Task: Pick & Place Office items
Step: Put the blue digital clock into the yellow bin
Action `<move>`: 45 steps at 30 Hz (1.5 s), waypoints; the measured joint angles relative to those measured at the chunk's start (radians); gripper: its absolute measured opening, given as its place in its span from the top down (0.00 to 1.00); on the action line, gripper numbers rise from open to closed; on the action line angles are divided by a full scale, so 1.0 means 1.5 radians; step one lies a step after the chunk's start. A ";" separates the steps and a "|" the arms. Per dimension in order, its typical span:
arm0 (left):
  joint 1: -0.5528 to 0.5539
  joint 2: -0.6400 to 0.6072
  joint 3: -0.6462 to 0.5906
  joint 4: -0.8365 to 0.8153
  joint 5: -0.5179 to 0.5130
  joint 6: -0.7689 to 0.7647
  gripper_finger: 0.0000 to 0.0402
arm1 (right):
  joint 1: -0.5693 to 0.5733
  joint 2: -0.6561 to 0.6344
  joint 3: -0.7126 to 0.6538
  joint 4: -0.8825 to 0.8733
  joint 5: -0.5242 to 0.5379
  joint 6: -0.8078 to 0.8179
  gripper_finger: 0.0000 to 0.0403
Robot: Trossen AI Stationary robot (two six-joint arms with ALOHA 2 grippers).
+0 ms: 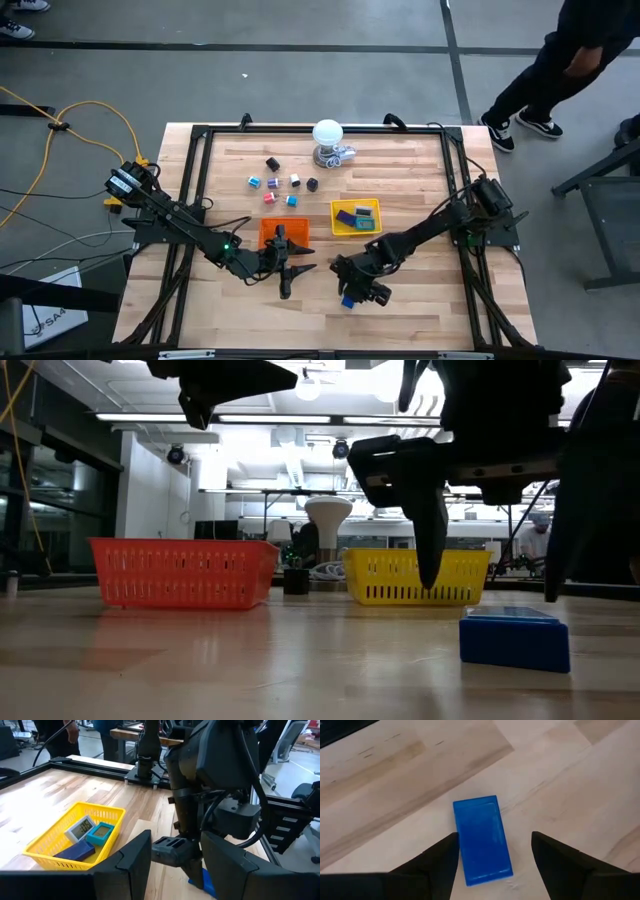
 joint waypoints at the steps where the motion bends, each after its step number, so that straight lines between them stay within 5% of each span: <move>1: 0.000 0.000 0.000 0.000 0.000 0.001 0.59 | 0.000 0.000 0.000 -0.001 0.000 0.000 0.41; 19: 0.000 0.000 0.000 0.008 0.000 0.001 0.59 | 0.001 0.028 0.000 -0.007 -0.004 0.005 0.42; 35: 0.000 0.000 0.000 0.008 0.000 -0.001 0.59 | 0.001 0.027 0.000 -0.009 -0.005 0.006 0.60; 45: 0.000 0.000 0.000 0.008 0.000 -0.001 0.59 | 0.000 0.026 0.000 -0.009 -0.004 0.016 0.62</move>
